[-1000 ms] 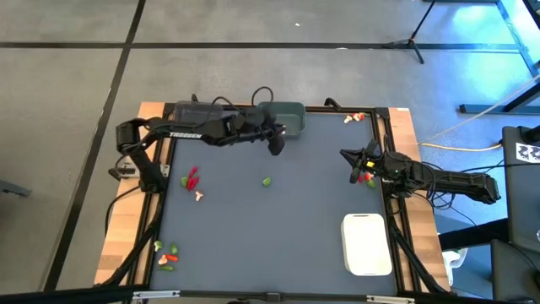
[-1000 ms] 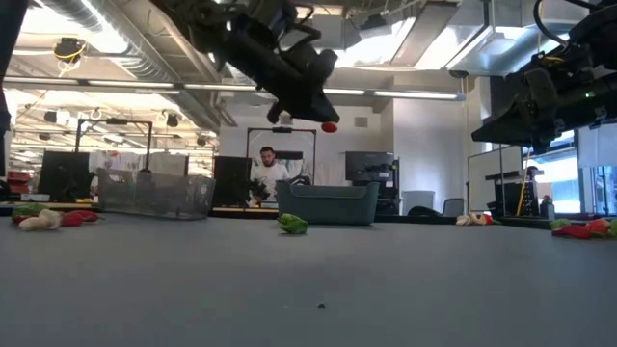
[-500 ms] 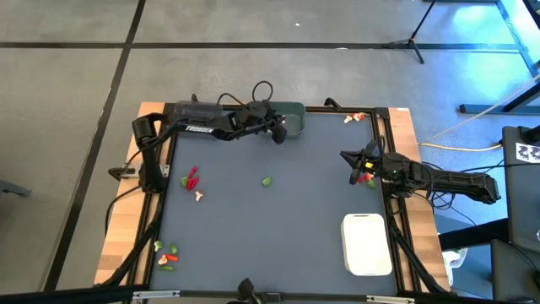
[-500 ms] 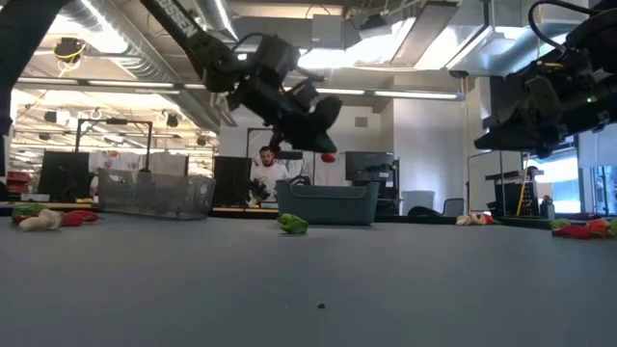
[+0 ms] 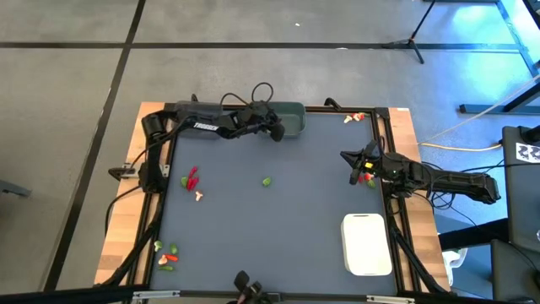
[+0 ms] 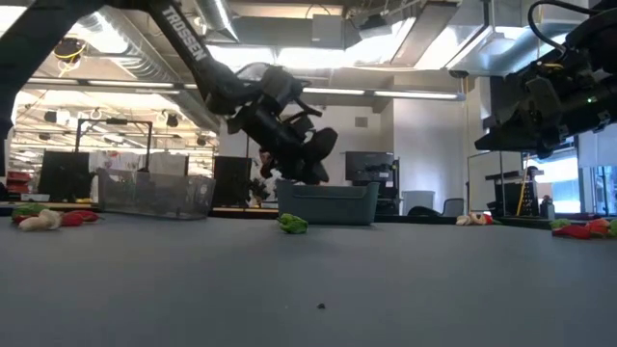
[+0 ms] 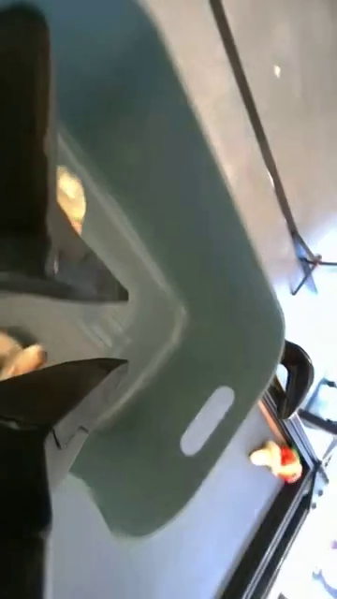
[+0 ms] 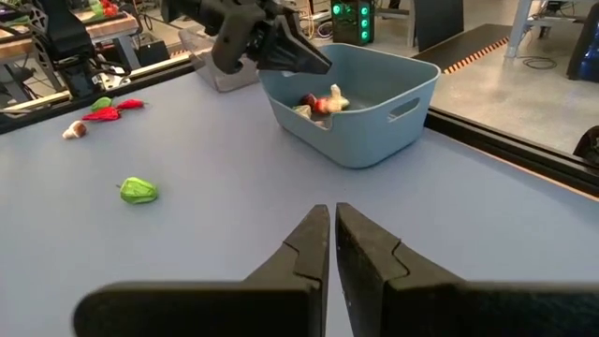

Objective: Sort produce into baskets
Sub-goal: Put the green chili pepper into the black bin

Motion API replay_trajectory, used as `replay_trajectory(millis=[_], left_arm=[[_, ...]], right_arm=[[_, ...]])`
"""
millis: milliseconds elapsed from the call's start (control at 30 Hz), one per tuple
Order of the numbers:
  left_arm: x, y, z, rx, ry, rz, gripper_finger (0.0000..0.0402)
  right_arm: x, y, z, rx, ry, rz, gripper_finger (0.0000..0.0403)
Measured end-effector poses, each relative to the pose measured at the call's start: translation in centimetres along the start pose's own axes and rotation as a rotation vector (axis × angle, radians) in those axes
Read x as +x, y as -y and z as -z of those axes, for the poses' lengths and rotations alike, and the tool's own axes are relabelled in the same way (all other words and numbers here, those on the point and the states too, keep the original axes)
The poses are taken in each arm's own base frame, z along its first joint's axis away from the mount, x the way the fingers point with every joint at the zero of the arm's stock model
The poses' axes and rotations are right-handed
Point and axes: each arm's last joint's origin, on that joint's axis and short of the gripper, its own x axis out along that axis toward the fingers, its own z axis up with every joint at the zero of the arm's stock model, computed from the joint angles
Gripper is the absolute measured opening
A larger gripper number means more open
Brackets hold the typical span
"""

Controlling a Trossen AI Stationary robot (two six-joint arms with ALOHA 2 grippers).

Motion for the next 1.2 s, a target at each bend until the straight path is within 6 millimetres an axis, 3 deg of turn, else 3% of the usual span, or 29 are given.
replay_trajectory(millis=[233, 500, 700, 1033, 1200], left_arm=[[-2.1, 0.7, -1.9, 0.035, 0.019, 0.031, 0.0178], [-6.3, 3.4, -3.2, 0.095, -0.028, 0.089, 0.0186], [-9.2, 6.2, -2.2, 0.168, -0.132, 0.145, 0.0186], [-11.6, 10.3, 1.7, 0.229, -0.336, 0.197, 0.0186], [-12.5, 12.1, 2.9, 0.261, -0.352, 0.244, 0.0186]], right_arm=[[0.0, 0.0, 0.0, 0.000, -0.001, 0.000, 0.0026], [0.0, 0.0, 0.0, 0.000, -0.001, 0.000, 0.0026], [0.0, -0.1, 0.0, 0.006, -0.004, -0.020, 0.0026], [0.0, -0.1, 0.0, 0.009, -0.005, -0.026, 0.0026], [0.0, -0.1, 0.0, 0.009, -0.005, -0.026, 0.0026]])
